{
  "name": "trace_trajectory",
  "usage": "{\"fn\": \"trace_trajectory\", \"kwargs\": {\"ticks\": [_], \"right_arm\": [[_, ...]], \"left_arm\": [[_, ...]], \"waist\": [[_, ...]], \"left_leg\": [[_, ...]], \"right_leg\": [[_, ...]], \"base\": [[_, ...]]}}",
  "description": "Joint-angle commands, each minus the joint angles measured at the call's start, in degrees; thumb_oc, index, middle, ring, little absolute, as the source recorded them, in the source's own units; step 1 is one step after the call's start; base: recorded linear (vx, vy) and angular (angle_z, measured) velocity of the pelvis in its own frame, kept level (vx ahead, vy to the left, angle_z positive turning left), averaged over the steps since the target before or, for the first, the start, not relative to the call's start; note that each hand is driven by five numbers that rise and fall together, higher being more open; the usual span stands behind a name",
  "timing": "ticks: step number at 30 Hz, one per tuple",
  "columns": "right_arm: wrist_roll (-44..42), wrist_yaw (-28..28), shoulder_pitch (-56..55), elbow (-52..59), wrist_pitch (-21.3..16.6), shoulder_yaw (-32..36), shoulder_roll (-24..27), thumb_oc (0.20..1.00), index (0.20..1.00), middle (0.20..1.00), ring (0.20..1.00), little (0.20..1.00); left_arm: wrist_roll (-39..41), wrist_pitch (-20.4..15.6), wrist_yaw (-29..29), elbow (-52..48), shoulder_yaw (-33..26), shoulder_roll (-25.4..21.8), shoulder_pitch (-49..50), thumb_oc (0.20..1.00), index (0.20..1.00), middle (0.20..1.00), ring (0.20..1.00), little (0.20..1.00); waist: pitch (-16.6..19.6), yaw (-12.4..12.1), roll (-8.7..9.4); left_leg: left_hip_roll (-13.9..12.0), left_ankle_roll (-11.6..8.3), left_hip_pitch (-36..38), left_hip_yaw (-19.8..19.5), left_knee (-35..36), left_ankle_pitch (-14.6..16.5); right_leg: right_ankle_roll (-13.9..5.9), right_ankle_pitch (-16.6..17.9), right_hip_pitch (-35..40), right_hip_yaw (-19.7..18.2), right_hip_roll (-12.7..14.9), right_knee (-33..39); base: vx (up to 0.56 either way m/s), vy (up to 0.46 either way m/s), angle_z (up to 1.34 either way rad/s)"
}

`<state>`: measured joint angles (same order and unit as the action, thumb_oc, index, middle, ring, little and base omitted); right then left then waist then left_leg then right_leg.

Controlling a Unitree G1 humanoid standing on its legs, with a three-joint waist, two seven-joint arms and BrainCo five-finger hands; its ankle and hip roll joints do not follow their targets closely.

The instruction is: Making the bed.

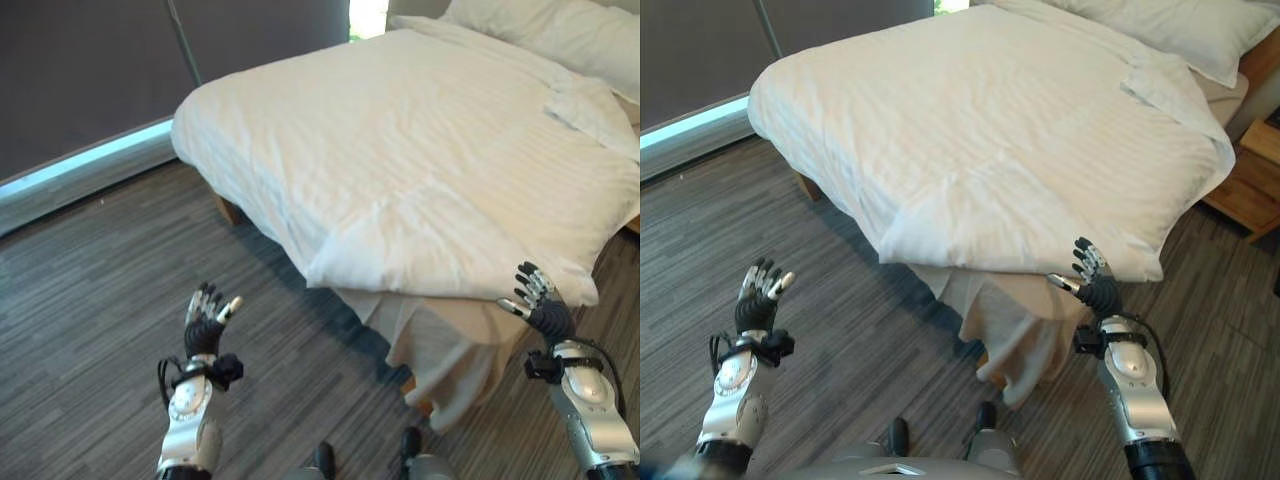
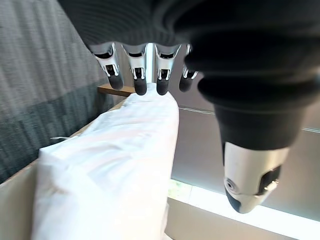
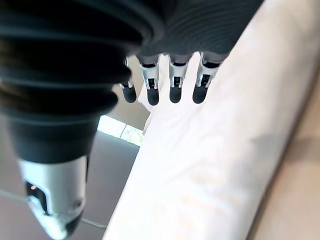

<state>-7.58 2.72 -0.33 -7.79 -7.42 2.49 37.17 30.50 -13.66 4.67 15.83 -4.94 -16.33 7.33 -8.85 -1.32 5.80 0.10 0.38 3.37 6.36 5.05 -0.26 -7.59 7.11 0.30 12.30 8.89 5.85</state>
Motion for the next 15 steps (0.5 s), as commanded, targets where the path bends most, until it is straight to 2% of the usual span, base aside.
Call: {"fn": "trace_trajectory", "kwargs": {"ticks": [1,2,3,7,8,9,11,13,14,15], "right_arm": [[16.16,3.05,9.72,-2.85,-0.19,0.18,6.95,1.0,1.0,1.0,1.0,1.0],[16.18,3.1,9.89,-2.95,-0.21,0.07,6.98,1.0,1.0,1.0,1.0,1.0],[24.97,2.41,12.39,-3.39,0.09,-2.24,12.53,1.0,1.0,1.0,1.0,1.0],[29.08,3.64,20.14,-11.53,0.36,-9.27,16.12,1.0,1.0,1.0,1.0,1.0],[32.85,5.15,24.64,-16.37,0.74,-13.72,18.0,1.0,1.0,1.0,1.0,1.0],[32.86,5.37,25.37,-16.9,0.61,-14.4,17.93,1.0,1.0,1.0,1.0,1.0],[37.58,7.11,31.86,-24.07,1.07,-21.64,19.58,1.0,1.0,1.0,1.0,1.0],[39.58,7.6,42.16,-35.67,2.53,-31.61,18.12,1.0,1.0,1.0,1.0,1.0],[39.48,7.79,43.01,-36.27,2.38,-32.38,17.92,1.0,1.0,1.0,1.0,1.0],[40.76,7.7,49.46,-43.43,3.33,-37.55,17.69,1.0,1.0,1.0,1.0,1.0]], "left_arm": [[1.64,-1.15,-4.11,-2.7,2.44,-1.36,-2.11,1.0,1.0,1.0,1.0,1.0],[1.63,-1.13,-4.1,-2.73,2.37,-1.3,-2.13,1.0,1.0,1.0,1.0,1.0],[1.79,-0.69,-6.51,-4.12,4.1,-1.76,-0.91,1.0,1.0,1.0,1.0,1.0],[2.95,-0.57,-7.84,-4.27,6.53,-2.43,-0.18,1.0,1.0,1.0,1.0,1.0],[3.39,-0.51,-7.92,-4.78,7.87,-3.42,0.05,1.0,1.0,1.0,1.0,1.0],[3.39,-0.5,-7.9,-4.79,7.66,-3.3,0.09,1.0,1.0,1.0,1.0,1.0],[3.01,-0.59,-7.77,-5.17,9.23,-4.72,0.06,1.0,1.0,1.0,1.0,1.0],[3.35,-0.53,-7.51,-5.43,11.63,-6.03,-0.32,1.0,1.0,1.0,1.0,1.0],[3.36,-0.54,-7.51,-5.4,11.39,-5.84,-0.33,1.0,1.0,1.0,1.0,1.0],[3.74,-0.17,-7.77,-5.74,13.09,-7.0,-0.34,1.0,1.0,1.0,1.0,1.0]], "waist": [[1.74,-0.83,-0.07],[1.88,-0.74,-0.09],[2.14,-1.41,-0.01],[2.38,-2.07,-0.07],[2.34,-3.12,0.06],[2.32,-2.88,-0.01],[2.0,-4.17,0.21],[1.16,-5.88,0.42],[1.15,-5.6,0.3],[0.27,-6.96,0.3]], "left_leg": [[-1.3,-1.16,-0.89,3.46,-0.97,-1.31],[-1.29,-1.14,-1.16,3.46,-0.91,-1.56],[-1.45,-1.26,-1.06,2.94,-0.85,-1.43],[-1.45,-1.59,-1.19,1.82,-0.62,-1.57],[-1.53,-1.79,-1.47,1.32,-0.55,-1.65],[-1.54,-1.8,-1.48,1.32,-0.55,-1.64],[-1.56,-2.08,-2.0,0.62,-0.54,-1.88],[-1.63,-2.47,-3.19,-0.34,-0.51,-2.48],[-1.64,-2.48,-3.25,-0.35,-0.52,-2.49],[-1.67,-2.76,-4.81,-1.15,-0.47,-3.18]], "right_leg": [[-1.47,-4.57,3.64,1.51,0.71,-4.8],[-1.43,-4.33,3.39,1.53,0.69,-4.69],[-1.26,-4.57,4.07,2.36,0.48,-4.03],[-1.11,-4.7,5.05,3.51,0.3,-3.55],[-1.03,-4.82,5.03,3.9,0.17,-3.64],[-1.02,-4.83,5.01,3.9,0.16,-3.66],[-0.97,-4.77,4.96,4.38,-0.04,-3.4],[-0.83,-4.52,4.38,5.2,-0.33,-3.08],[-0.82,-4.51,4.33,5.2,-0.33,-3.09],[-0.79,-4.25,3.51,5.74,-0.41,-2.89]], "base": [[0.03,-0.027,0.17],[0.07,-0.058,0.14],[0.04,-0.043,0.08],[0.03,-0.034,0.2],[0.01,-0.018,0.16],[0.0,-0.033,0.07],[-0.01,-0.04,0.1],[-0.02,-0.056,0.08],[-0.07,-0.058,0.1],[-0.05,-0.035,0.3]]}}
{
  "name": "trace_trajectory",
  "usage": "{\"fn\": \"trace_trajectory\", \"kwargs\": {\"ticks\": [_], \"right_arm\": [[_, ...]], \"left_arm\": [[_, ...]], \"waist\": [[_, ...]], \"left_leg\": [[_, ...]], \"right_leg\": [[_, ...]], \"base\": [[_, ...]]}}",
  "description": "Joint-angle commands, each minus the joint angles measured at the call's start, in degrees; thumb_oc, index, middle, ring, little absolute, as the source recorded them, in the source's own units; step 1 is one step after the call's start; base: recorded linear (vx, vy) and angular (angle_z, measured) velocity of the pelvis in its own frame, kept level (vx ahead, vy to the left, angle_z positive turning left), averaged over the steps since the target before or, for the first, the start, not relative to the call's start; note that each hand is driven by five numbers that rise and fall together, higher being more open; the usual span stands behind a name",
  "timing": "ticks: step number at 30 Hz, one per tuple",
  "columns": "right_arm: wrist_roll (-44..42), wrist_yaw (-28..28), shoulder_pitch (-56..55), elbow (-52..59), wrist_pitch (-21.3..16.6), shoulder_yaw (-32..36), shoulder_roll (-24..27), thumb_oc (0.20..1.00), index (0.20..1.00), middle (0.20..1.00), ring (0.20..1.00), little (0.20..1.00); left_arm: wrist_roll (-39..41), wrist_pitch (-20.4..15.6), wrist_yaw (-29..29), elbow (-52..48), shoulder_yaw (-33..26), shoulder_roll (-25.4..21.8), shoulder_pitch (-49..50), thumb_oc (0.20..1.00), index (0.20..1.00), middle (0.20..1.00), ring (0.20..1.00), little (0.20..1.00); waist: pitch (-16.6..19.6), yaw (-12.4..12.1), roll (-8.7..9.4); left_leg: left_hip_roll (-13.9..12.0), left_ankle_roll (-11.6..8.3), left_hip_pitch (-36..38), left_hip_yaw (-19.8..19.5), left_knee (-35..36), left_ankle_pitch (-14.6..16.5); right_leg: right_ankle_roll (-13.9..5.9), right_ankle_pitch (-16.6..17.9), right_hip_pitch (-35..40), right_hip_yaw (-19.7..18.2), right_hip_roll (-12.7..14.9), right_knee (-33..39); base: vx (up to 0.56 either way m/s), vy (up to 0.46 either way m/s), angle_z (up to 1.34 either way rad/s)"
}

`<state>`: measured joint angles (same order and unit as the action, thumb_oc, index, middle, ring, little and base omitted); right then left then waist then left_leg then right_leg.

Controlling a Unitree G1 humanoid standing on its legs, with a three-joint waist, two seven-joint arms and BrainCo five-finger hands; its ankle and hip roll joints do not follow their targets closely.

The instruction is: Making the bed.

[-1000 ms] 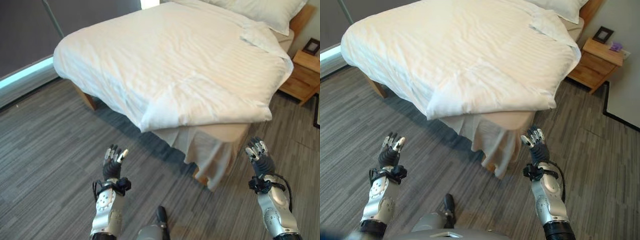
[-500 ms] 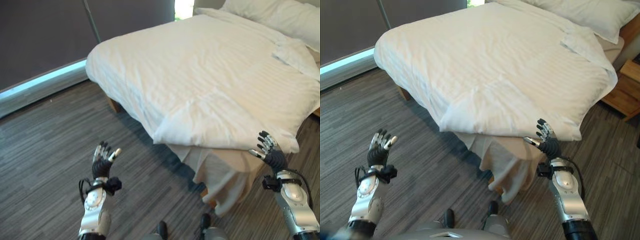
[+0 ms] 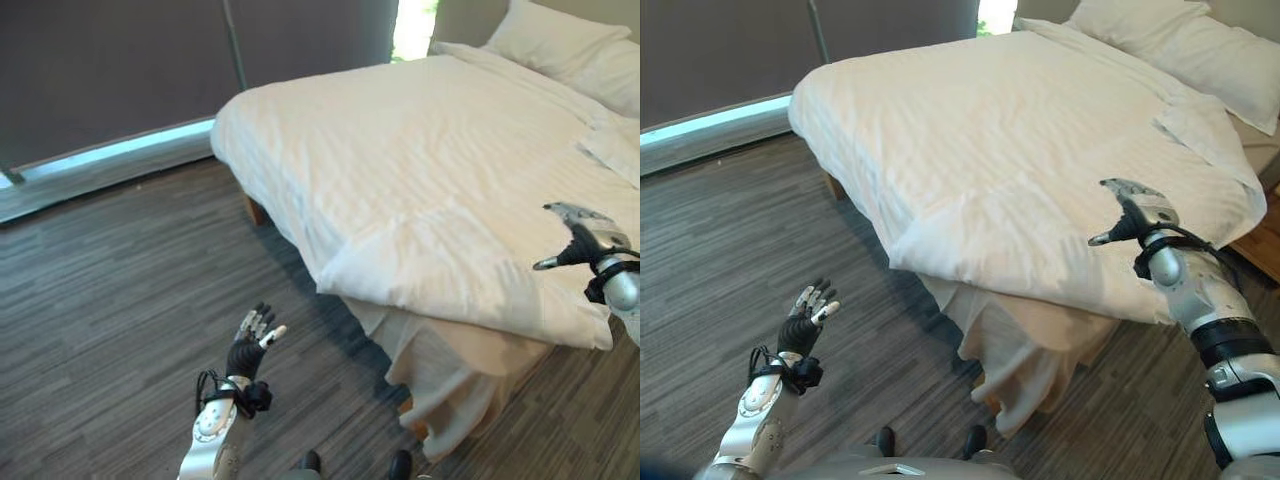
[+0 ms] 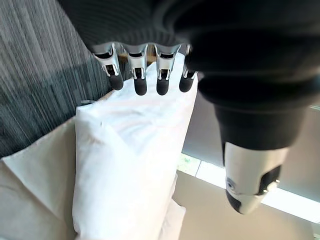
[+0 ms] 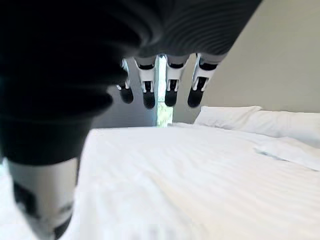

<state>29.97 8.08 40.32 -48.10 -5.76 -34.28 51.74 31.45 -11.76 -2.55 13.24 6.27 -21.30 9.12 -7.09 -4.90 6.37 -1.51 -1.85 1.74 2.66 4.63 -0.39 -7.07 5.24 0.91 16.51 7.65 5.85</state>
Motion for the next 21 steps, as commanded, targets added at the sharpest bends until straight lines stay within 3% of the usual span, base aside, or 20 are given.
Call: {"fn": "trace_trajectory", "kwargs": {"ticks": [1,4,5,6,11,15,17,18,20,21], "right_arm": [[3.09,2.48,9.69,-3.68,1.53,-1.58,2.9,1.0,1.0,1.0,1.0,1.0],[1.73,4.71,20.45,-13.38,3.22,-6.26,0.96,1.0,1.0,1.0,1.0,1.0],[1.7,4.73,20.61,-13.47,3.18,-6.37,0.95,1.0,1.0,1.0,1.0,1.0],[1.51,6.38,22.86,-14.7,3.77,-6.75,0.25,1.0,1.0,1.0,1.0,1.0],[3.89,7.66,26.71,-19.29,5.21,-9.57,-1.72,1.0,1.0,1.0,1.0,1.0],[6.26,6.45,22.85,-22.4,6.4,-9.6,-6.51,1.0,1.0,1.0,1.0,1.0],[8.53,5.05,17.98,-22.69,6.47,-9.55,-10.54,1.0,1.0,1.0,1.0,1.0],[9.7,2.88,12.06,-22.33,6.55,-8.94,-15.62,1.0,1.0,1.0,1.0,1.0],[9.52,2.67,10.16,-22.24,6.55,-8.38,-16.86,1.0,1.0,1.0,1.0,1.0],[9.95,1.49,7.41,-22.83,6.42,-8.35,-19.25,0.501,0.501,0.501,0.501,0.501]], "left_arm": [[2.79,-2.07,-0.56,-3.11,1.62,-1.77,-2.16,1.0,1.0,1.0,1.0,1.0],[3.37,-1.72,-0.72,-4.86,4.57,-4.16,-3.56,1.0,1.0,1.0,1.0,1.0],[3.37,-1.72,-0.72,-4.85,4.54,-4.11,-3.61,1.0,1.0,1.0,1.0,1.0],[3.24,-1.52,-0.48,-5.92,5.66,-4.61,-3.95,1.0,1.0,1.0,1.0,1.0],[3.57,-1.5,0.36,-5.99,7.43,-4.18,-5.43,1.0,1.0,1.0,1.0,1.0],[3.65,-1.51,1.96,-5.08,9.41,-1.51,-8.2,1.0,1.0,1.0,1.0,1.0],[2.93,-1.38,2.36,-4.04,9.93,0.19,-9.23,1.0,1.0,1.0,1.0,1.0],[2.64,-1.34,2.7,-3.1,10.04,1.65,-9.97,1.0,1.0,1.0,1.0,1.0],[2.51,-1.5,2.77,-2.78,10.09,2.0,-10.19,1.0,1.0,1.0,1.0,1.0],[2.41,-1.74,2.93,-2.49,10.14,2.58,-10.31,1.0,1.0,1.0,1.0,1.0]], "waist": [[-1.44,-3.01,-0.44],[-4.13,-4.96,-1.94],[-3.93,-4.82,-1.94],[-5.04,-5.46,-3.4],[-7.05,-6.25,-6.02],[-9.12,-6.46,-8.28],[-10.31,-6.23,-9.18],[-11.05,-5.5,-9.89],[-10.96,-5.19,-10.07],[-11.04,-4.83,-10.36]], "left_leg": [[-0.07,-0.53,-3.35,2.49,-0.07,-3.07],[0.3,-1.19,-8.58,0.4,0.01,-4.89],[0.34,-1.14,-8.92,0.32,0.07,-5.12],[0.59,-1.42,-11.2,-0.36,0.37,-6.05],[0.81,-2.03,-15.99,-0.4,0.37,-6.98],[1.22,-2.18,-19.48,-0.4,0.37,-7.71],[1.21,-2.22,-20.05,-0.18,0.37,-7.68],[1.33,-2.15,-19.6,-0.04,0.37,-7.44],[1.41,-2.1,-19.74,-0.07,0.37,-7.56],[1.58,-1.98,-19.46,-0.18,0.37,-7.38]], "right_leg": [[-1.3,-2.37,2.75,1.58,0.83,-2.93],[-1.14,-1.33,-1.01,2.91,0.6,-2.06],[-1.14,-1.18,-1.31,3.0,0.63,-2.03],[-1.14,-0.49,-3.23,3.52,0.56,-1.22],[-1.24,0.25,-8.23,2.59,0.47,-0.85],[-1.18,0.99,-12.39,0.76,0.52,-0.85],[-1.18,1.11,-13.22,0.04,0.57,-0.85],[-1.05,0.8,-13.18,-0.73,0.46,-0.85],[-1.0,0.86,-13.39,-0.93,0.58,-0.85],[-0.98,0.7,-13.18,-1.05,0.69,-0.85]], "base": [[-0.1,-0.057,0.35],[-0.16,-0.05,0.35],[-0.16,-0.013,0.44],[-0.07,0.01,0.3],[-0.06,0.025,0.17],[-0.02,0.019,-0.02],[0.02,0.023,-0.19],[0.03,0.025,-0.27],[0.03,0.018,-0.16],[0.05,0.023,-0.16]]}}
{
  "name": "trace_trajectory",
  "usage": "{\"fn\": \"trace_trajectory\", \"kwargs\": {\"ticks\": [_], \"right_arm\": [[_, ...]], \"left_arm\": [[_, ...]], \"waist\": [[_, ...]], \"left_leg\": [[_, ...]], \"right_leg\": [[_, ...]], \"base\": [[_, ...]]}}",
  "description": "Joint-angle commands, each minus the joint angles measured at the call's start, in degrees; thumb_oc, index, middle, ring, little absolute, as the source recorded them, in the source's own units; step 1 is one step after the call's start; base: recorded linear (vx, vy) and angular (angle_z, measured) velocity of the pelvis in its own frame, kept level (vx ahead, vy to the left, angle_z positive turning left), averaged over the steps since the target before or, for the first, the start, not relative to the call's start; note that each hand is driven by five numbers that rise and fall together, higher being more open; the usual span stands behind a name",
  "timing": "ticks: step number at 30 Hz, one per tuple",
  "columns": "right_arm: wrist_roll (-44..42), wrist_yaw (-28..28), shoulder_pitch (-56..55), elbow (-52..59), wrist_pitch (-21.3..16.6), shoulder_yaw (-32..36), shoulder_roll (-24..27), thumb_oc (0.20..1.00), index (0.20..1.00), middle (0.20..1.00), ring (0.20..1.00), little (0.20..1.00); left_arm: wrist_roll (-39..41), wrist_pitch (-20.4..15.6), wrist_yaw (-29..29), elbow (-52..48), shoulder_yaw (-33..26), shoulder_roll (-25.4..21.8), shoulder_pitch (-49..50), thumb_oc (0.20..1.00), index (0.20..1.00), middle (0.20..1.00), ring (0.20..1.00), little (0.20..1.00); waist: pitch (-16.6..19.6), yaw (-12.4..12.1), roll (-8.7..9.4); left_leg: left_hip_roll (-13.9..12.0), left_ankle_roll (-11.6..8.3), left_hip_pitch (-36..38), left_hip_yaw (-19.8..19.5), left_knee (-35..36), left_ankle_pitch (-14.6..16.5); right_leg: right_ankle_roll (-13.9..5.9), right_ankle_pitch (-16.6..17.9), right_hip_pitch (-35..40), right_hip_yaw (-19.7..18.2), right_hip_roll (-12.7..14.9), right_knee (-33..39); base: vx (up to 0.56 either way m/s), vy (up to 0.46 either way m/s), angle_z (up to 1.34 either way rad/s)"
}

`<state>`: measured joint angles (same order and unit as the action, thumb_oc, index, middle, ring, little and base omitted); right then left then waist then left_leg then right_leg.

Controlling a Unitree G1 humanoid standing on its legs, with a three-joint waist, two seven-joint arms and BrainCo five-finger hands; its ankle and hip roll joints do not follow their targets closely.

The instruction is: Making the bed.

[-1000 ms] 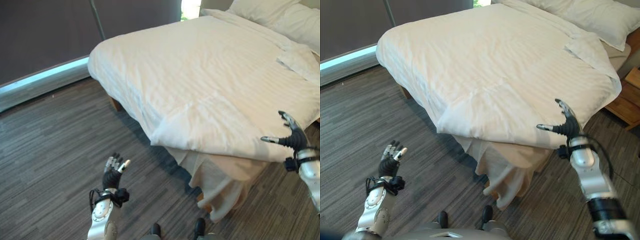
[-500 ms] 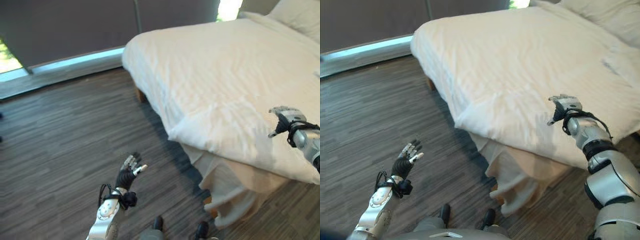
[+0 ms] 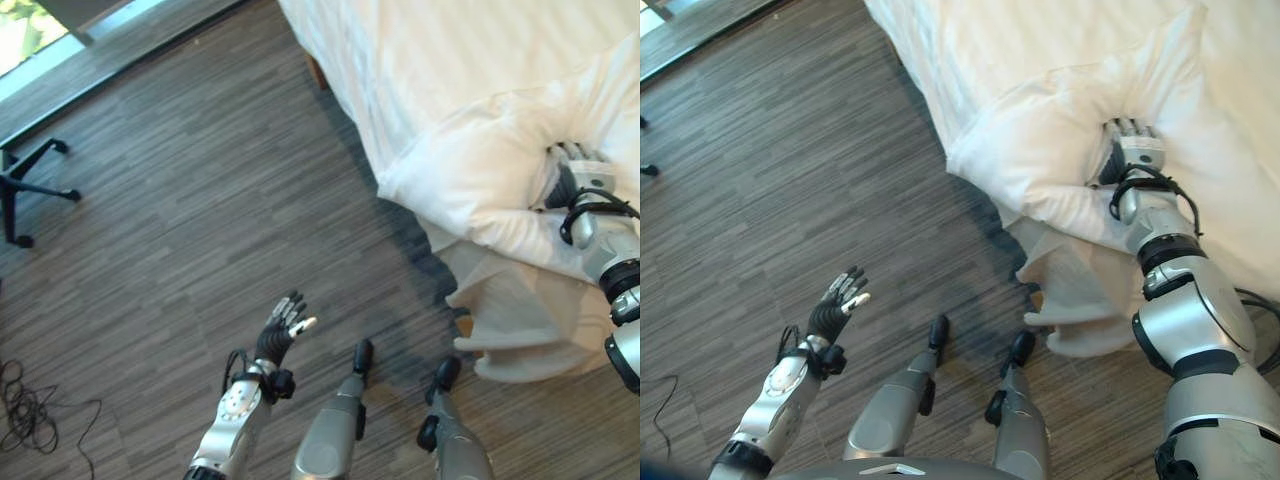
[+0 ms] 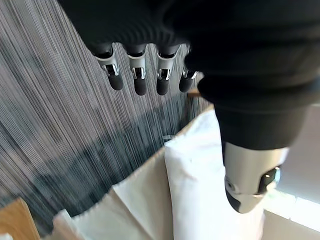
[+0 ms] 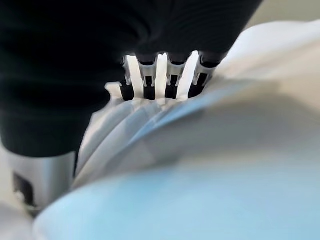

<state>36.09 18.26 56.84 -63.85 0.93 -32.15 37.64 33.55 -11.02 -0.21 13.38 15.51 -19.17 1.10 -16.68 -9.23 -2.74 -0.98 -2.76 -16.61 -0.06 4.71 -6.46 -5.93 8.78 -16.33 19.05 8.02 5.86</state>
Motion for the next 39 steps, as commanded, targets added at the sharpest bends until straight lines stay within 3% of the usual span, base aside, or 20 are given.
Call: {"fn": "trace_trajectory", "kwargs": {"ticks": [1,4,5,7,9,10,12,14,16,17,19,21,22,24,28,30,31,32,37,39], "right_arm": [[3.9,-8.92,-11.78,-6.85,-0.28,-10.36,-6.43,0.2,0.2,0.2,0.2,0.2],[2.91,-9.63,-19.35,-5.77,-1.01,-8.01,-7.52,0.2,0.2,0.2,0.2,0.2],[-1.34,-10.05,-27.62,-2.15,-2.41,-3.76,-5.79,0.2,0.2,0.2,0.2,0.2],[-2.84,-10.34,-30.21,-0.32,-2.71,-1.94,-5.02,0.2,0.2,0.2,0.2,0.2],[-9.89,-10.68,-36.88,3.47,-3.45,4.57,-3.46,0.2,0.2,0.2,0.2,0.2],[-17.98,-10.11,-43.2,6.28,-4.21,11.74,-3.08,0.2,0.2,0.2,0.2,0.2],[-19.63,-9.86,-46.73,9.11,-4.79,13.99,-3.22,0.2,0.2,0.2,0.2,0.2],[-25.24,-10.53,-54.9,10.84,-6.17,19.43,-6.9,0.2,0.2,0.2,0.2,0.2],[-25.22,-10.55,-55.07,10.96,-6.13,19.49,-6.93,0.2,0.2,0.2,0.2,0.2],[-26.96,-12.71,-61.42,10.88,-6.62,21.98,-9.42,0.2,0.2,0.2,0.2,0.2],[-32.2,-14.11,-67.41,5.86,-6.57,26.11,-14.31,0.2,0.2,0.2,0.2,0.2],[-32.2,-14.11,-67.4,5.86,-6.57,26.11,-14.33,0.2,0.2,0.2,0.2,0.2],[-37.68,-14.86,-70.01,-1.05,-6.37,29.32,-18.88,0.2,0.2,0.2,0.2,0.2],[-40.02,-15.38,-71.58,-5.54,-6.02,30.59,-21.81,0.2,0.2,0.2,0.2,0.2],[-35.92,-16.56,-72.63,-10.38,-4.14,27.69,-24.99,0.2,0.2,0.2,0.2,0.2],[-32.45,-20.55,-73.05,-15.73,-1.3,25.18,-26.66,0.2,0.2,0.2,0.2,0.2],[-29.49,-24.14,-74.11,-18.4,0.26,23.3,-28.04,0.319,0.319,0.319,0.319,0.319],[-26.63,-26.62,-75.49,-20.04,1.63,22.34,-28.72,1.0,1.0,1.0,1.0,1.0],[-26.83,-30.36,-77.01,-20.95,3.63,24.3,-26.95,1.0,1.0,1.0,1.0,1.0],[-31.74,-25.66,-75.91,-24.46,3.34,33.21,-20.27,1.0,1.0,1.0,1.0,1.0]], "left_arm": [[0.3,-2.69,0.81,-2.55,0.66,0.62,-2.47,1.0,1.0,1.0,1.0,1.0],[0.08,-3.46,1.39,-2.19,-0.45,0.77,-3.37,1.0,1.0,1.0,1.0,1.0],[-0.14,-4.3,1.98,-2.14,-2.23,0.48,-3.71,1.0,1.0,1.0,1.0,1.0],[-0.33,-4.42,2.16,-2.2,-2.71,0.5,-3.72,1.0,1.0,1.0,1.0,1.0],[-0.9,-4.56,2.77,-1.56,-3.75,0.61,-3.75,1.0,1.0,1.0,1.0,1.0],[-1.29,-4.56,3.09,-1.4,-4.61,0.7,-3.76,1.0,1.0,1.0,1.0,1.0],[-1.38,-4.45,3.18,-1.25,-5.2,0.69,-3.54,1.0,1.0,1.0,1.0,1.0],[-1.83,-4.21,2.94,-0.97,-6.52,0.47,-2.86,1.0,1.0,1.0,1.0,1.0],[-1.82,-4.21,2.94,-0.99,-6.45,0.43,-2.79,1.0,1.0,1.0,1.0,1.0],[-2.09,-3.89,2.46,-0.29,-7.59,0.5,-2.19,1.0,1.0,1.0,1.0,1.0],[-2.22,-3.48,2.2,0.37,-8.76,0.94,-1.19,1.0,1.0,1.0,1.0,1.0],[-2.22,-3.48,2.2,0.37,-8.75,0.92,-1.21,1.0,1.0,1.0,1.0,1.0],[-1.49,-3.21,2.14,0.59,-9.64,1.34,-0.73,1.0,1.0,1.0,1.0,1.0],[-0.92,-2.93,1.91,1.06,-10.0,1.72,-0.49,1.0,1.0,1.0,1.0,1.0],[-1.22,-2.4,1.46,1.64,-10.0,1.51,0.06,1.0,1.0,1.0,1.0,1.0],[-1.39,-1.82,0.21,1.57,-10.12,1.2,0.51,1.0,1.0,1.0,1.0,1.0],[-1.19,-1.46,-0.84,1.59,-10.12,1.35,1.08,1.0,1.0,1.0,1.0,1.0],[-0.61,-0.98,-2.21,2.29,-9.94,1.43,1.63,1.0,1.0,1.0,1.0,1.0],[0.34,-0.23,-3.64,1.8,-10.19,0.7,2.32,1.0,1.0,1.0,1.0,1.0],[-0.29,0.43,-4.4,1.1,-10.38,-0.69,2.1,1.0,1.0,1.0,1.0,1.0]], "waist": [[-1.4,-0.01,-1.51],[-1.15,1.65,-1.91],[-1.08,4.09,-1.43],[-0.92,4.75,-1.16],[-0.67,6.72,-0.24],[-0.3,8.39,0.68],[0.09,9.11,1.11],[1.33,11.36,2.29],[1.34,11.25,2.34],[2.53,12.76,3.13],[4.14,14.47,3.89],[4.3,14.43,3.91],[5.55,15.67,4.21],[5.92,16.42,4.26],[6.61,17.09,4.11],[6.98,17.08,3.92],[7.09,16.9,3.77],[7.86,16.79,3.61],[8.6,17.21,3.46],[8.57,17.54,3.87]], "left_leg": [[1.19,-1.03,-0.94,2.54,0.29,-1.24],[1.59,-0.72,-0.09,2.61,0.29,-0.62],[1.73,-0.56,1.29,3.07,0.29,0.13],[1.73,-0.49,1.49,3.24,0.29,0.18],[1.66,-0.31,2.66,3.71,0.29,0.72],[1.44,-0.13,4.06,4.19,0.29,1.45],[1.28,-0.02,4.59,4.59,0.29,1.66],[0.9,0.42,7.32,5.62,0.29,2.74],[0.91,0.41,7.41,5.69,0.29,2.77],[0.57,0.63,9.77,6.61,0.29,3.63],[0.26,0.91,12.79,7.7,0.29,4.77],[0.26,0.92,12.54,7.75,0.29,4.64],[0.02,1.08,14.36,8.73,0.29,5.27],[-0.08,1.21,15.6,9.46,0.29,5.82],[-0.1,1.33,16.17,10.3,0.29,6.14],[-0.04,1.44,16.54,10.46,0.29,6.43],[-0.02,1.51,17.08,10.37,0.29,6.72],[0.03,1.57,17.26,10.42,0.29,6.77],[0.19,1.59,17.59,10.67,0.29,7.12],[0.16,1.58,17.73,10.78,0.29,7.51]], "right_leg": [[-2.07,-2.93,4.16,-3.86,0.44,-0.86],[-2.04,-3.28,4.68,-4.45,0.77,-0.86],[-2.02,-3.69,5.67,-5.42,0.9,-0.86],[-2.0,-3.61,5.68,-5.65,0.9,-0.86],[-1.96,-3.78,6.37,-6.3,0.8,-0.86],[-1.99,-4.11,7.5,-6.75,0.73,-0.86],[-2.0,-4.05,7.83,-7.09,0.67,-0.86],[-1.98,-4.7,9.49,-8.41,0.32,-1.41],[-1.98,-4.72,9.55,-8.48,0.33,-1.4],[-1.92,-5.53,10.99,-9.52,0.19,-2.4],[-1.88,-6.38,12.9,-10.66,0.06,-3.39],[-1.87,-6.25,12.65,-10.71,0.07,-3.36],[-1.92,-6.56,13.42,-11.72,-0.1,-3.97],[-1.95,-6.74,14.1,-12.44,-0.21,-4.23],[-2.0,-6.62,14.05,-13.25,-0.28,-4.57],[-1.95,-6.68,14.3,-13.38,-0.26,-4.62],[-1.96,-6.88,14.89,-13.2,-0.23,-4.52],[-1.99,-6.78,15.2,-13.04,-0.1,-4.27],[-2.25,-6.49,15.82,-13.08,0.0,-3.5],[-2.46,-6.38,16.25,-13.03,0.04,-2.83]], "base": [[0.05,0.033,-0.22],[0.07,0.043,-0.08],[0.06,0.045,0.05],[0.03,0.016,0.03],[0.06,0.002,-0.03],[0.07,-0.008,0.01],[0.05,-0.001,-0.01],[0.08,0.012,-0.2],[0.07,0.017,-0.27],[0.12,0.025,-0.31],[0.15,0.032,-0.26],[0.07,0.021,-0.34],[0.07,0.025,-0.4],[0.07,0.033,-0.24],[0.03,0.037,-0.22],[0.04,0.02,-0.08],[0.08,0.024,-0.08],[0.09,0.025,-0.09],[0.03,0.016,-0.06],[0.0,-0.003,-0.07]]}}
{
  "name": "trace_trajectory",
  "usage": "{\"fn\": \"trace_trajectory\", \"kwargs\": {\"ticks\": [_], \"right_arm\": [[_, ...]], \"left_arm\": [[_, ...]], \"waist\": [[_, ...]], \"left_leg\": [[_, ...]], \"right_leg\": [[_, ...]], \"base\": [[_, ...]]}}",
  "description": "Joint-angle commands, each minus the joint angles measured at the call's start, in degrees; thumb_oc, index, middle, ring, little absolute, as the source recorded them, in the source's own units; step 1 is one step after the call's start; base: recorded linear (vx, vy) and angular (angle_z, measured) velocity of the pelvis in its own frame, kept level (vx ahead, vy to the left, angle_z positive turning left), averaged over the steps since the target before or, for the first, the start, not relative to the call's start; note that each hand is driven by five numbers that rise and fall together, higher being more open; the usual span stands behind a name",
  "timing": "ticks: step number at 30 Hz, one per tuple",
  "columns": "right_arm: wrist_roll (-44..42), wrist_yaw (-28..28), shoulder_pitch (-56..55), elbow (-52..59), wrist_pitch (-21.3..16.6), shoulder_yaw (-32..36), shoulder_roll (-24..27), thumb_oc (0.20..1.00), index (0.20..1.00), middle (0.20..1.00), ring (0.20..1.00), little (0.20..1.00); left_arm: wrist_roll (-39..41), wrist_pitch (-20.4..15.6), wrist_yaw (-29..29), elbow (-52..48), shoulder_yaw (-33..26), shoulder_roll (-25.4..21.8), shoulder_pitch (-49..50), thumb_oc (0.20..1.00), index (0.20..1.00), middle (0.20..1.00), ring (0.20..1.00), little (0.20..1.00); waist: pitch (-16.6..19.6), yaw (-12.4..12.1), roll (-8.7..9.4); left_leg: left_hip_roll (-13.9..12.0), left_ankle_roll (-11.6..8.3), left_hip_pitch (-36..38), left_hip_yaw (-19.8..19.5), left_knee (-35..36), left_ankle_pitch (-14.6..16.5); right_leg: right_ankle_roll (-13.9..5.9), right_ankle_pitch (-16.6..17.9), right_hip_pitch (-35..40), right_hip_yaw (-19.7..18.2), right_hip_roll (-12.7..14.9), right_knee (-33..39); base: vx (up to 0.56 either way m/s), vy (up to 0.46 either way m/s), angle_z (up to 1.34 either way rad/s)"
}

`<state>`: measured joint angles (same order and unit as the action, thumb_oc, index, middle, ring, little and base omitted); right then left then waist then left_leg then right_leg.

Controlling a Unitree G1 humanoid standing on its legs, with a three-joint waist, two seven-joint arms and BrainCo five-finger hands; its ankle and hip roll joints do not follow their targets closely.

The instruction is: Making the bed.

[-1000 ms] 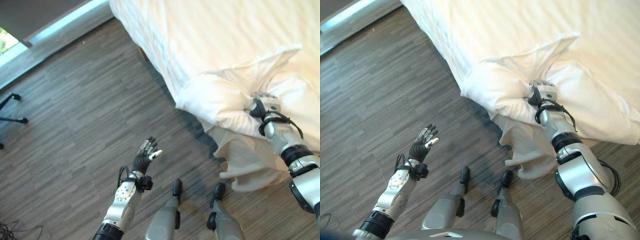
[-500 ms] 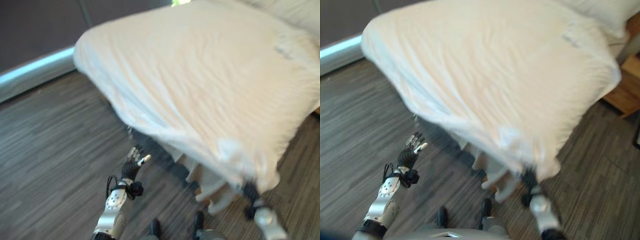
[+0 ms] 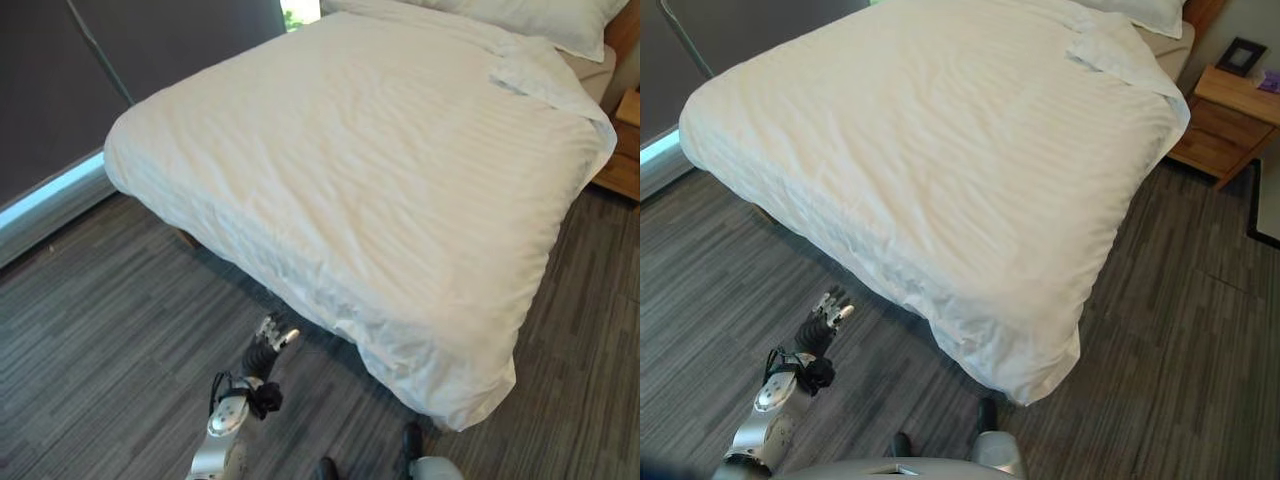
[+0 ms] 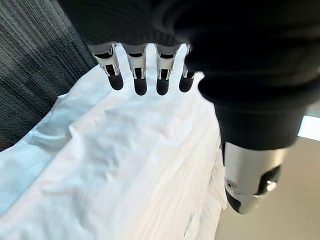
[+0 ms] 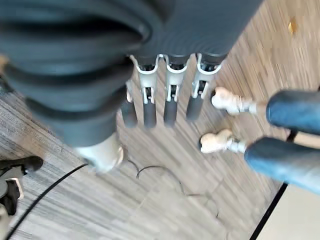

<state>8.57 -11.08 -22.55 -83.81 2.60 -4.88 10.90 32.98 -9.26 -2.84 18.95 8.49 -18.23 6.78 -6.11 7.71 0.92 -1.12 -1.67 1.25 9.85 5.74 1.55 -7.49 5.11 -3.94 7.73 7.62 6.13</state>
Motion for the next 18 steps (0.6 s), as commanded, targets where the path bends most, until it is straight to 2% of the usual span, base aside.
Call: {"fn": "trace_trajectory", "kwargs": {"ticks": [1,3,4,5,6,7,8,9,11,12,14,16,17,18], "right_arm": [[-10.11,9.53,5.91,-5.85,0.26,13.81,13.41,1.0,1.0,1.0,1.0,1.0],[-14.16,12.98,8.27,-4.81,-0.79,17.76,17.83,1.0,1.0,1.0,1.0,1.0],[-14.18,13.01,8.28,-4.8,-0.79,17.82,17.88,1.0,1.0,1.0,1.0,1.0],[-20.35,15.43,9.03,9.4,-5.84,20.79,22.19,1.0,1.0,1.0,1.0,1.0],[-20.34,15.43,9.0,9.43,-5.83,20.81,22.19,1.0,1.0,1.0,1.0,1.0],[-27.35,18.62,8.81,34.42,-9.46,24.56,22.24,1.0,1.0,1.0,1.0,1.0],[-30.31,19.29,8.74,41.08,-11.88,26.08,21.55,1.0,1.0,1.0,1.0,1.0],[-30.27,19.34,8.65,41.26,-11.79,26.16,21.45,1.0,1.0,1.0,1.0,1.0],[-34.53,17.31,11.03,56.26,-15.57,25.12,19.89,1.0,1.0,1.0,1.0,1.0],[-34.52,17.33,10.96,56.39,-15.5,25.12,19.83,1.0,1.0,1.0,1.0,1.0],[-36.05,12.15,12.12,70.06,-15.63,20.27,19.18,1.0,1.0,1.0,1.0,1.0],[-36.36,10.15,12.71,73.34,-15.79,17.95,19.66,1.0,1.0,1.0,1.0,1.0],[-38.6,7.13,14.5,76.29,-14.89,13.46,21.02,0.548,0.548,0.548,0.548,0.548],[-38.64,7.11,14.54,76.24,-14.91,13.43,21.04,0.219,0.219,0.219,0.219,0.219]], "left_arm": [[-0.15,-1.23,-1.65,-5.63,-3.46,-2.6,-3.64,1.0,1.0,1.0,1.0,1.0],[-0.1,-1.47,-1.01,-5.92,-3.52,-2.48,-3.94,1.0,1.0,1.0,1.0,1.0],[-0.12,-1.48,-1.0,-5.89,-3.48,-2.39,-4.01,1.0,1.0,1.0,1.0,1.0],[-0.73,-3.03,1.49,-5.18,-4.47,-1.72,-4.71,1.0,1.0,1.0,1.0,1.0],[-0.73,-3.03,1.5,-5.17,-4.45,-1.72,-4.71,1.0,1.0,1.0,1.0,1.0],[-1.33,-4.03,3.88,-5.43,-5.28,-0.66,-4.8,1.0,1.0,1.0,1.0,1.0],[-1.07,-4.71,4.38,-5.16,-5.46,-0.29,-4.86,1.0,1.0,1.0,1.0,1.0],[-1.07,-4.72,4.38,-5.13,-5.43,-0.32,-4.91,1.0,1.0,1.0,1.0,1.0],[-0.95,-4.56,4.53,-4.05,-4.56,0.74,-4.79,1.0,1.0,1.0,1.0,1.0],[-0.95,-4.56,4.51,-4.04,-4.58,0.71,-4.77,1.0,1.0,1.0,1.0,1.0],[-0.68,-3.93,3.01,-5.1,-3.89,0.55,-3.16,1.0,1.0,1.0,1.0,1.0],[-0.6,-3.8,2.39,-5.29,-3.41,0.38,-2.58,1.0,1.0,1.0,1.0,1.0],[-0.41,-3.5,1.0,-5.59,-2.22,0.02,-2.03,1.0,1.0,1.0,1.0,1.0],[-0.4,-3.5,0.99,-5.6,-2.24,0.01,-2.01,1.0,1.0,1.0,1.0,1.0]], "waist": [[-2.01,0.68,0.39],[-2.24,0.58,0.49],[-2.31,0.53,0.41],[-2.64,1.37,0.8],[-2.59,1.33,0.79],[-3.14,2.23,0.92],[-3.11,2.32,0.98],[-2.96,2.21,1.01],[-2.87,1.62,1.17],[-2.88,1.68,1.21],[-2.96,0.19,1.48],[-3.03,-0.33,1.57],[-3.17,-1.65,1.73],[-3.14,-1.58,1.73]], "left_leg": [[0.34,0.55,-0.21,0.88,-0.74,-0.41],[0.36,0.55,-0.61,1.06,-0.74,-0.53],[0.34,0.55,-0.56,1.09,-0.74,-0.5],[0.27,0.44,-0.69,2.11,-0.74,-0.57],[0.26,0.44,-0.73,2.14,-0.74,-0.57],[0.19,0.42,-0.47,2.95,-0.74,-0.36],[0.13,0.37,-0.49,3.16,-0.74,-0.36],[0.11,0.35,-0.75,3.23,-0.74,-0.58],[0.07,0.35,-0.83,3.09,-0.74,-0.71],[0.08,0.35,-0.81,3.04,-0.74,-0.71],[0.0,0.25,-0.94,2.24,-0.74,-1.19],[-0.04,0.19,-0.96,1.96,-0.74,-1.44],[-0.1,0.06,-0.94,1.28,-0.74,-1.79],[-0.09,0.05,-0.98,1.24,-0.74,-1.8]], "right_leg": [[-1.07,-2.61,3.77,-1.78,0.51,-3.06],[-1.14,-2.22,3.35,-2.24,0.56,-2.95],[-1.15,-2.23,3.38,-2.27,0.54,-2.96],[-1.4,-1.86,2.78,-3.45,0.47,-2.95],[-1.4,-1.85,2.72,-3.48,0.46,-2.95],[-1.46,-1.76,2.22,-4.68,0.26,-3.08],[-1.43,-1.75,2.13,-4.91,0.2,-2.96],[-1.38,-1.55,1.84,-5.0,0.18,-2.95],[-1.24,-1.48,1.92,-4.93,0.12,-2.63],[-1.24,-1.49,1.97,-4.89,0.13,-2.61],[-0.93,-1.62,2.49,-3.83,0.0,-2.29],[-0.85,-1.62,2.84,-3.42,-0.01,-2.15],[-0.73,-1.73,3.44,-2.47,-0.03,-1.83],[-0.73,-1.74,3.43,-2.43,-0.02,-1.83]], "base": [[-0.02,0.001,-0.1],[-0.03,0.009,-0.08],[-0.06,0.035,-0.01],[-0.04,0.029,0.0],[-0.08,0.066,-0.01],[-0.04,0.043,-0.21],[-0.05,0.04,-0.34],[-0.02,0.003,-0.35],[-0.04,-0.02,-0.28],[-0.03,-0.035,-0.1],[-0.04,-0.067,0.15],[-0.03,-0.061,0.17],[-0.01,-0.043,0.25],[-0.05,-0.091,0.38]]}}
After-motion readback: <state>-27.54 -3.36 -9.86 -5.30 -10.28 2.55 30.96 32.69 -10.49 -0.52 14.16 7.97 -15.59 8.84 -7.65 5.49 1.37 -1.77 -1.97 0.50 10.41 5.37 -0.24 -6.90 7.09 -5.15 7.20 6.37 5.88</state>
